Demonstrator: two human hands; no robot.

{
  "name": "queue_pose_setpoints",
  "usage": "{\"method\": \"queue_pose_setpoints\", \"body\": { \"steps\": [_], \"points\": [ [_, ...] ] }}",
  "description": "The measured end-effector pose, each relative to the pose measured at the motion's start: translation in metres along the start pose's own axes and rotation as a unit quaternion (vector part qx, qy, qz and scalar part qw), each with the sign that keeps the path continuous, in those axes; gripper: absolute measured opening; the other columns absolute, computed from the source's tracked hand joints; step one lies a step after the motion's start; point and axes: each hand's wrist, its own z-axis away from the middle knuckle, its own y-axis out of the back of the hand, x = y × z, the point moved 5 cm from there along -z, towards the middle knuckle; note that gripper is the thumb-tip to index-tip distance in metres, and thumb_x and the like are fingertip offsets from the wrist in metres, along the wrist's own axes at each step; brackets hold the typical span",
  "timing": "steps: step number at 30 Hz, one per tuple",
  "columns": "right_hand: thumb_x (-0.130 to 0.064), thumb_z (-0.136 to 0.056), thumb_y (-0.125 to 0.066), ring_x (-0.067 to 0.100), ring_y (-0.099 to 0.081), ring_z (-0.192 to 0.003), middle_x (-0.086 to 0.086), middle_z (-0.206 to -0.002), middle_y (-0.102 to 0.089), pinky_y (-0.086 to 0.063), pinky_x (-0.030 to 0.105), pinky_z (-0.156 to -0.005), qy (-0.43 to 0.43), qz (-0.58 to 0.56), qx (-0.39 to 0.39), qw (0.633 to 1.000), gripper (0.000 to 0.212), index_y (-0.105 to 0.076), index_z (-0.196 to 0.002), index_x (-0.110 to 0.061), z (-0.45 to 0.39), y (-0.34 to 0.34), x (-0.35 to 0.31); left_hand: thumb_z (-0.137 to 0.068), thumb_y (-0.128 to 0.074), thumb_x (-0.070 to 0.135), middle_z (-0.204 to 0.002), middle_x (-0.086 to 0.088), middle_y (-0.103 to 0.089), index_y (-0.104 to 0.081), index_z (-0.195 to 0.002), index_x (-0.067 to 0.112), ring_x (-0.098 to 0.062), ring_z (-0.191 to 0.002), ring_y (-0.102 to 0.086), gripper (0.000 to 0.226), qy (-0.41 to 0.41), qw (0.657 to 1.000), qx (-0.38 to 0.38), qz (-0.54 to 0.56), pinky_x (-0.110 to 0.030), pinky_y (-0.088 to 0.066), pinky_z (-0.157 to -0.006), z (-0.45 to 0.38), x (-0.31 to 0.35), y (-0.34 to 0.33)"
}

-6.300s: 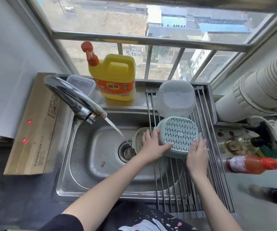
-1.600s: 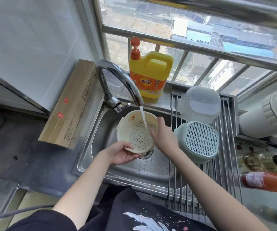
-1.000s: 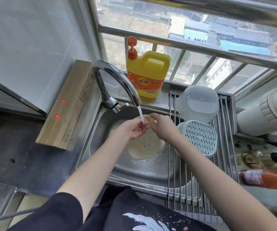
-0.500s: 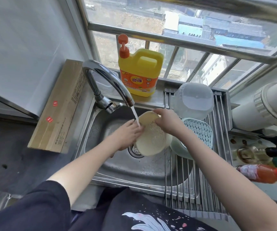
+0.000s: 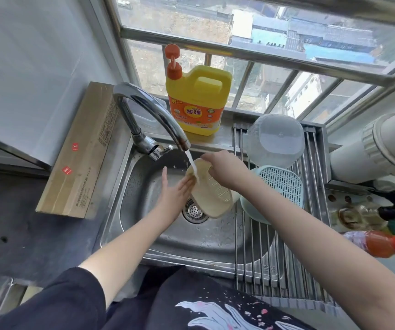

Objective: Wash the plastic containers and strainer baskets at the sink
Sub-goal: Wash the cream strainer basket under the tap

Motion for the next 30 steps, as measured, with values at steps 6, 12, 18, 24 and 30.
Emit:
{"method": "queue_pose_setpoints", "body": {
  "steps": [6,12,18,24,30],
  "points": [
    [-0.004,-0.083,-0.045,0.032,-0.056,-0.115,0.011,-0.129,-0.059,-0.050,0.042,-0.089,-0.009,-0.040,0.015,0.999,0.056,-0.051,-0.135,-0.025,-0.003,-0.004,-0.001,-0.084,-0.048,0.011,-0.160,0.005,0.005,-0.003,-0.152,0.028,-0.013,-0.147,0.008,0.083,-0.119,0.934,-0.137,0.307,-0.059,-0.002,-0.114,0.003,0.034,-0.003],
    [-0.003,-0.086,-0.044,0.031,-0.054,-0.116,0.011,-0.129,-0.059,-0.047,0.037,-0.089,-0.011,-0.049,0.022,0.998,0.053,-0.050,-0.136,-0.022,0.002,-0.004,-0.004,-0.096,-0.039,0.016,-0.159,-0.004,0.012,0.007,-0.151,0.013,-0.018,-0.146,0.015,0.072,0.018,1.000,-0.007,0.016,-0.077,0.003,-0.101,-0.004,-0.004,-0.007],
    [0.000,-0.083,-0.045,0.028,-0.055,-0.117,0.007,-0.130,-0.059,-0.047,0.035,-0.089,-0.033,-0.089,0.013,0.995,0.053,-0.056,-0.131,-0.019,0.000,-0.006,0.004,-0.085,-0.045,0.011,-0.158,0.009,0.014,-0.003,-0.151,0.034,-0.020,-0.144,0.023,0.082,-0.121,0.932,-0.177,0.293,-0.071,0.000,-0.107,-0.002,0.034,-0.011],
    [-0.001,-0.080,-0.049,0.022,-0.062,-0.097,0.005,-0.122,-0.064,-0.042,0.025,-0.070,-0.073,-0.185,0.017,0.980,0.051,-0.060,-0.127,-0.015,0.002,-0.006,0.018,-0.090,-0.051,0.016,-0.158,0.000,0.019,0.010,-0.150,0.021,-0.017,-0.144,0.023,0.086,0.014,0.999,0.035,0.020,-0.080,0.003,-0.097,-0.004,-0.017,-0.008],
    [0.001,-0.083,-0.047,0.023,-0.061,-0.095,0.010,-0.124,-0.061,-0.044,0.026,-0.069,-0.115,-0.215,0.020,0.969,0.051,-0.056,-0.131,-0.012,-0.001,-0.002,0.035,-0.092,-0.038,0.008,-0.151,-0.022,-0.028,-0.014,-0.151,0.026,-0.040,-0.121,-0.050,0.066,0.163,0.923,0.122,0.327,-0.047,-0.046,-0.092,0.014,-0.026,-0.017]
  ]
}}
